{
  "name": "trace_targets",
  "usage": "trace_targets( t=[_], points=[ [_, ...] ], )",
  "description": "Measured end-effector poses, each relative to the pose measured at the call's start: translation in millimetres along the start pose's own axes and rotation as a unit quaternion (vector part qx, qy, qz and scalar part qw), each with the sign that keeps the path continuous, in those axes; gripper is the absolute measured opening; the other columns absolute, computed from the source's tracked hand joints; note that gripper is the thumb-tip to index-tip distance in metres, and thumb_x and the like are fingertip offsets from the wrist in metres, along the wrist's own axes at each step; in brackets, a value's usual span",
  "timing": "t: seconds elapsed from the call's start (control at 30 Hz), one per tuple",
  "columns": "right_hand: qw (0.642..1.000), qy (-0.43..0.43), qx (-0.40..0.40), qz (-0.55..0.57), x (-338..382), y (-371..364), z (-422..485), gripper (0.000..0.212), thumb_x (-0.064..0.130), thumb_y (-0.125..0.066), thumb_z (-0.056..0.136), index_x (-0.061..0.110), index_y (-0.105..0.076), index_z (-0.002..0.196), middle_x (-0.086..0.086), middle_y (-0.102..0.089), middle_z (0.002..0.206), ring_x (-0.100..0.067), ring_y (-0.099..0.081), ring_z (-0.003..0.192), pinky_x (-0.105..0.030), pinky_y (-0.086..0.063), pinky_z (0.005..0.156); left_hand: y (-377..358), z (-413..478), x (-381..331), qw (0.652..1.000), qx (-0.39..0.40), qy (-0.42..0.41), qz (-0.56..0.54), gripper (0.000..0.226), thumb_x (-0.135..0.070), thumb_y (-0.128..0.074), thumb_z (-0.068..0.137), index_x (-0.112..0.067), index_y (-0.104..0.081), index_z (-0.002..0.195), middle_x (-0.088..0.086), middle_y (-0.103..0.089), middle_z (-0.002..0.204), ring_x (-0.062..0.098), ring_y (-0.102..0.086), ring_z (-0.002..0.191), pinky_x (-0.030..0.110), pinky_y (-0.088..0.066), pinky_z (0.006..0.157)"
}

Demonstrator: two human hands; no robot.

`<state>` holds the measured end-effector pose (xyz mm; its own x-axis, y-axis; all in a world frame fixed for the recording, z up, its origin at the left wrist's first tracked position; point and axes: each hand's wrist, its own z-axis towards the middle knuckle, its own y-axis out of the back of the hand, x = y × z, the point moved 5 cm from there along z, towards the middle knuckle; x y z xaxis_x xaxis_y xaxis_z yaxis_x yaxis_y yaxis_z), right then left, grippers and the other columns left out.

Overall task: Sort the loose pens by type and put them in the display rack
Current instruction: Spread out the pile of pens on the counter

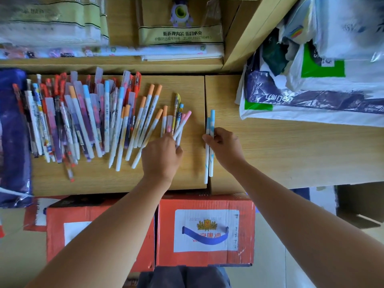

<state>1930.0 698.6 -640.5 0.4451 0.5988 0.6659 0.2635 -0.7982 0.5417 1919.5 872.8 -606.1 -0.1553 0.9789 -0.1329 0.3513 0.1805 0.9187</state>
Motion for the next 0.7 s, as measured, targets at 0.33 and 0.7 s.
trace_targets(
  t=[0.33, 0.7],
  points=[
    [0.999, -0.022, 0.015, 0.035, -5, 13, -9, 0.016, 0.030, -0.061, 0.091, 0.021, -0.062, 0.078, 0.006, -0.061, 0.063, -0.004, -0.048, 0.054, -0.020, -0.036, 0.054, -6, 0, 5, 0.997, -0.004, -0.007, -0.079, 0.021, -0.029, -0.056, 0.085, -0.013, -0.057, 0.072, 0.000, -0.055, 0.058, 0.020, -0.052, 0.052, 0.022, -0.028, 0.044],
    [0.992, -0.075, -0.002, 0.099, -42, 69, -44, 0.013, 0.027, -0.058, 0.093, 0.024, -0.060, 0.081, 0.001, -0.071, 0.066, -0.024, -0.065, 0.066, -0.034, -0.047, 0.062, 7, -24, -58, 0.970, 0.034, -0.163, -0.175, 0.028, -0.036, -0.047, 0.097, -0.012, -0.042, 0.082, -0.006, -0.040, 0.053, 0.021, -0.044, 0.049, 0.030, -0.029, 0.049]
  ],
)
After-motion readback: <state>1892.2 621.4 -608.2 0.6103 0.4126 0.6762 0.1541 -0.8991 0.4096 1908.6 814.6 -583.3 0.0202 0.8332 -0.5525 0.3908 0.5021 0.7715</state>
